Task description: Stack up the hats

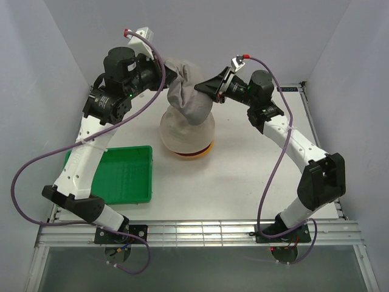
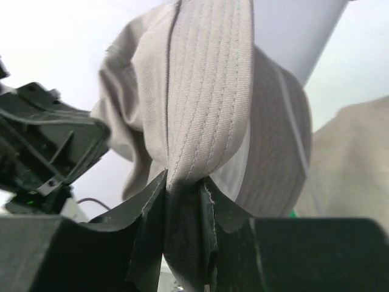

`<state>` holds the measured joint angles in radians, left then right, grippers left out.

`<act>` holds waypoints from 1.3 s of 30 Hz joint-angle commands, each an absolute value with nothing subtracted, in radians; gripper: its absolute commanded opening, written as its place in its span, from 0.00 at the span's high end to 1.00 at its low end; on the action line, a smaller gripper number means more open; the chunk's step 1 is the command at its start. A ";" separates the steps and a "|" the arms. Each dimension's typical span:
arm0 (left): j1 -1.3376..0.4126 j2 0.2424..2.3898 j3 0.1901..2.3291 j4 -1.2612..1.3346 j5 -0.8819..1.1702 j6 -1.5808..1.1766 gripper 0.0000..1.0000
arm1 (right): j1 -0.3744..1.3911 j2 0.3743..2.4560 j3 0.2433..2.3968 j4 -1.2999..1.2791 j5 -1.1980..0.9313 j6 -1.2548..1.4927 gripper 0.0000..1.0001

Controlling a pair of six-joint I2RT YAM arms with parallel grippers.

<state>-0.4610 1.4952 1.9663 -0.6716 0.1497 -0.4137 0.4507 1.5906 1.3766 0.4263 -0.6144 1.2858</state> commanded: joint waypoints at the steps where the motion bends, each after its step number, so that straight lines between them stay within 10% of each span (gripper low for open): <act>1: -0.462 1.502 2.005 -0.840 0.106 -0.402 1.00 | 0.474 1.650 1.427 0.209 -0.588 1.105 0.70; 39: -0.462 1.422 2.066 -1.083 0.069 -0.400 0.99 | 0.580 1.710 1.664 -0.048 -0.472 0.927 0.71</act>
